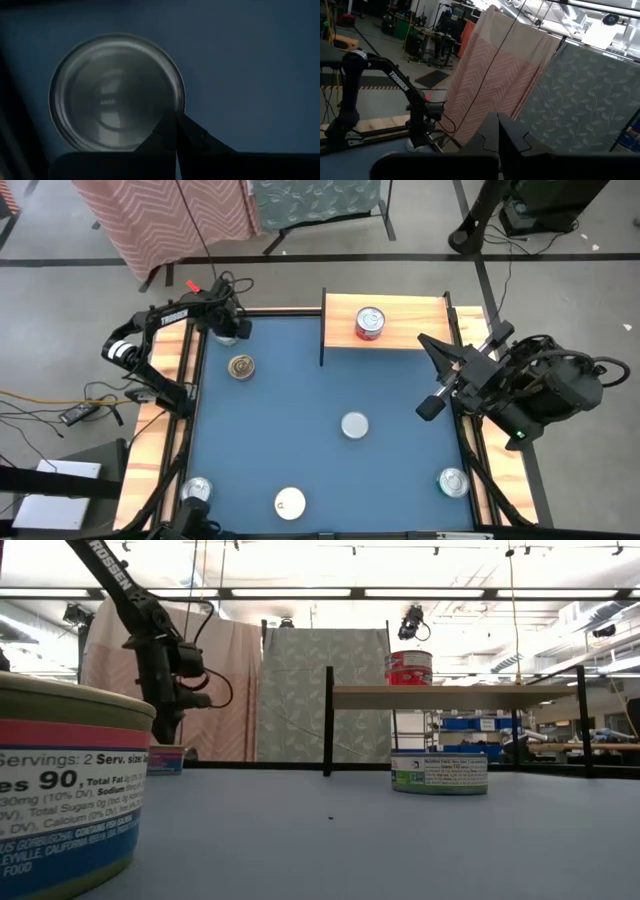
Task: Stack canned seafood by type on shelf
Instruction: Put the top green tuna can on the shelf
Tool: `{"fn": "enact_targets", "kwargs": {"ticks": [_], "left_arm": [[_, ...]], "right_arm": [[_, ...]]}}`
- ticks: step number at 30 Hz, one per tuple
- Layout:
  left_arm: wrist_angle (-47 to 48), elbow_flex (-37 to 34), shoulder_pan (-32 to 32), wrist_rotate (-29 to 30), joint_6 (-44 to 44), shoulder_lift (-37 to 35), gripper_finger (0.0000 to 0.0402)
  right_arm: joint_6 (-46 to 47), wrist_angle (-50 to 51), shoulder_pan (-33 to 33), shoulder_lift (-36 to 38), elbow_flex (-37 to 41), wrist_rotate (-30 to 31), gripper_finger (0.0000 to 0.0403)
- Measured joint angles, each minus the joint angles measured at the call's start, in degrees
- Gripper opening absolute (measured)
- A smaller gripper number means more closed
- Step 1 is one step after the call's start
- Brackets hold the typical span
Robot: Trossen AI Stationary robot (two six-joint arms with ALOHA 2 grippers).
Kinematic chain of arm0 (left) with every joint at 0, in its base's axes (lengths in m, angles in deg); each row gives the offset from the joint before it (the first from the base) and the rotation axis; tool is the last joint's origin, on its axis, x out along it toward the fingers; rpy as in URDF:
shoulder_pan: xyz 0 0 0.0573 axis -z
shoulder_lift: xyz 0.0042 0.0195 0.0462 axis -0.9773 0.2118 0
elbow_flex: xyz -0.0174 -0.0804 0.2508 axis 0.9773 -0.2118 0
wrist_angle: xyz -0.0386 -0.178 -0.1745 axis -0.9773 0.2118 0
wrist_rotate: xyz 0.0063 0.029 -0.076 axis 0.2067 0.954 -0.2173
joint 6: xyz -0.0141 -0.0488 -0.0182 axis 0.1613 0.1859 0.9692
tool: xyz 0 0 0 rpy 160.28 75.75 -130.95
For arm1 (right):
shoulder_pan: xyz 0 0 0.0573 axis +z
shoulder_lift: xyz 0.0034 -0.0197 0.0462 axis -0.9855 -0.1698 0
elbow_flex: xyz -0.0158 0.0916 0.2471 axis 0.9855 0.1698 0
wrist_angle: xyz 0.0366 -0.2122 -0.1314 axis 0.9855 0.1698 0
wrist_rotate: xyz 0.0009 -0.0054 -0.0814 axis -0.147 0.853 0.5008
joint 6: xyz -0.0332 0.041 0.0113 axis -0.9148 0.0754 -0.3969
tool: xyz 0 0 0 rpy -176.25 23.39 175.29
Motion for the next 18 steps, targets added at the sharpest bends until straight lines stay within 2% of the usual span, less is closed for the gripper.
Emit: {"fn": "enact_targets", "kwargs": {"ticks": [4, 8, 11, 18], "left_arm": [[1.15, -1.14, 1.31, -7.23, 1.59, -0.02, 0.0000], [1.39, -1.57, 4.79, -2.36, 0.19, -0.55, 0.0000], [0.42, -1.88, 8.08, -1.86, -1.71, -1.06, 0.0000], [-5.91, -1.91, 13.37, 1.34, 2.72, -1.11, 0.0000]], "right_arm": [[-0.08, 0.67, 0.16, 0.00, 0.00, 0.00, 0.0004], [-0.12, 1.14, 0.80, -0.02, 0.01, -0.02, 0.0004], [-0.11, 1.14, 1.54, -0.02, 0.01, 0.00, 0.0004], [0.34, 1.03, 2.59, -0.02, 0.02, 0.00, 0.0004]]}}
